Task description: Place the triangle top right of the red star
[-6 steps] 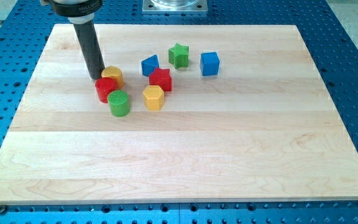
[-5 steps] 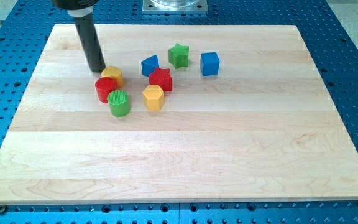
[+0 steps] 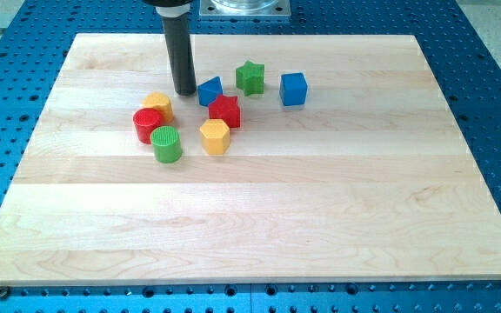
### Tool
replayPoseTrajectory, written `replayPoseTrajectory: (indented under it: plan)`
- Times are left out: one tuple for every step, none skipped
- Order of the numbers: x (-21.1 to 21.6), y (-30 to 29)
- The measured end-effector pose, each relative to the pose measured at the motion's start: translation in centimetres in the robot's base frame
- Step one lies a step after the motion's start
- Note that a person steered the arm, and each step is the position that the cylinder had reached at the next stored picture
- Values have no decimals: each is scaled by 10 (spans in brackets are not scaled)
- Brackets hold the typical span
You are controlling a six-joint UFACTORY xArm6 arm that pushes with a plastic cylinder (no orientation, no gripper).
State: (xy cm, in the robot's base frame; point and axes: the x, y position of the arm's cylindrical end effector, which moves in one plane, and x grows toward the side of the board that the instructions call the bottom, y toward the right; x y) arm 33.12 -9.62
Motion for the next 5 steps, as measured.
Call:
replayPoseTrajectory:
  plan:
    - [14, 0]
    - [22, 0]
    - [32, 0]
    - [26, 2]
    - [1, 2]
